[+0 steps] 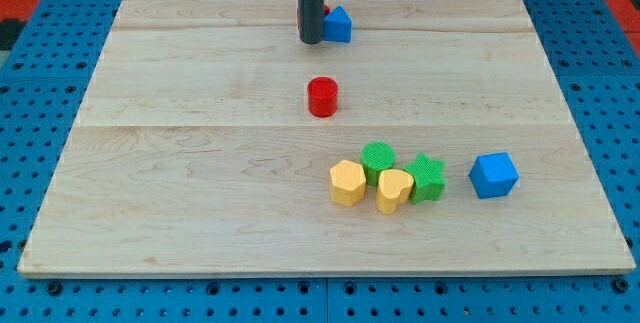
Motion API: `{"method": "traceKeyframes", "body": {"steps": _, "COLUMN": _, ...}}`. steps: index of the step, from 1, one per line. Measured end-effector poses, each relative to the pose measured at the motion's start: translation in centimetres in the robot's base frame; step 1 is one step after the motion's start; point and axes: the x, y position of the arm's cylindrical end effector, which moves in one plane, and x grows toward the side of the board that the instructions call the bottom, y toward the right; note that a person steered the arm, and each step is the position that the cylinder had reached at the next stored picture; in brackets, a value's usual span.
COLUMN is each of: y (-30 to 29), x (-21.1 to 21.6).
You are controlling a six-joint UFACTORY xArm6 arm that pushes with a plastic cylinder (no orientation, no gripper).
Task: Place the blue triangle to the right of the red star
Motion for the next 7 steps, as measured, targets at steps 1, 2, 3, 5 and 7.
{"method": "traceKeyframes", "body": {"steps": 1, "y": 0.4, "x": -0.1}}
{"method": "traceKeyframes", "body": {"steps": 2, "y": 2.6, "x": -1.9}}
{"method": "traceKeyframes", "body": {"steps": 3, "y": 4.3, "x": -3.4}}
{"method": "traceKeyframes", "body": {"steps": 5, "y": 5.7, "x": -4.0}}
{"method": "traceKeyframes", "body": {"steps": 7, "y": 8.7, "x": -4.0}}
